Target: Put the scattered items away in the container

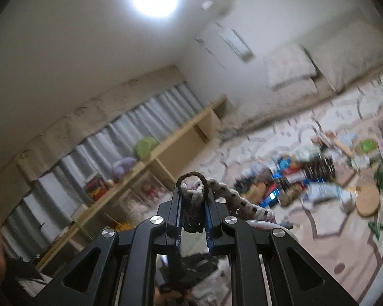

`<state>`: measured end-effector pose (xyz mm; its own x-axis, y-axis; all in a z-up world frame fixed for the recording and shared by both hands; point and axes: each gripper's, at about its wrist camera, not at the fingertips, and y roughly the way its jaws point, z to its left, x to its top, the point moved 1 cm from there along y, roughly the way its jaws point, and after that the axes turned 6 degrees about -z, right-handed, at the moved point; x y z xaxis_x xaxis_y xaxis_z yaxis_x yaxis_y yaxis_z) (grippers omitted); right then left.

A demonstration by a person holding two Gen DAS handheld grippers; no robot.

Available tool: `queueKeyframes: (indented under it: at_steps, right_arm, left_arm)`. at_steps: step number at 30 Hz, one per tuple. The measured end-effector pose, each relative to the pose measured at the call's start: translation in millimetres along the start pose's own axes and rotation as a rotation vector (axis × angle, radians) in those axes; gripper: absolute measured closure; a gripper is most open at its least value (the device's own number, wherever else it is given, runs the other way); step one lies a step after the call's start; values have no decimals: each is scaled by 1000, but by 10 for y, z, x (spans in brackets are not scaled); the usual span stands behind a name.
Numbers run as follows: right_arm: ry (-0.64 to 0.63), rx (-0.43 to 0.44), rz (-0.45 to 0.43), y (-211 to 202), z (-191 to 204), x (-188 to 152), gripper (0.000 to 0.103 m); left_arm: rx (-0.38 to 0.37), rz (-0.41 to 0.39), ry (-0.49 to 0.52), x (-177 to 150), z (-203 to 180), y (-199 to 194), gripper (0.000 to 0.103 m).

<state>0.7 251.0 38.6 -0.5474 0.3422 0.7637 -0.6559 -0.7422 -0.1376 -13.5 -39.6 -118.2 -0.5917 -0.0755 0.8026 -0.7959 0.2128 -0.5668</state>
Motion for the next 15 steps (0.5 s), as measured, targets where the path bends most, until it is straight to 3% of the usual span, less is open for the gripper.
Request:
queueKeyframes:
  at_steps: [4, 8, 12, 15]
  right_arm:
    - [62, -148, 58, 171, -455, -154, 88]
    - [129, -265, 12, 168, -899, -158, 88]
    - [100, -326, 266, 600, -1092, -574, 88]
    - [129, -367, 323, 671, -1266, -794, 88]
  left_arm:
    - [-3, 11, 0, -46, -1, 17, 90]
    - [-7, 21, -7, -74, 15, 43, 90]
    - [-15, 38, -3, -106, -16, 86, 90]
    - [-16, 39, 6, -114, -43, 89, 90]
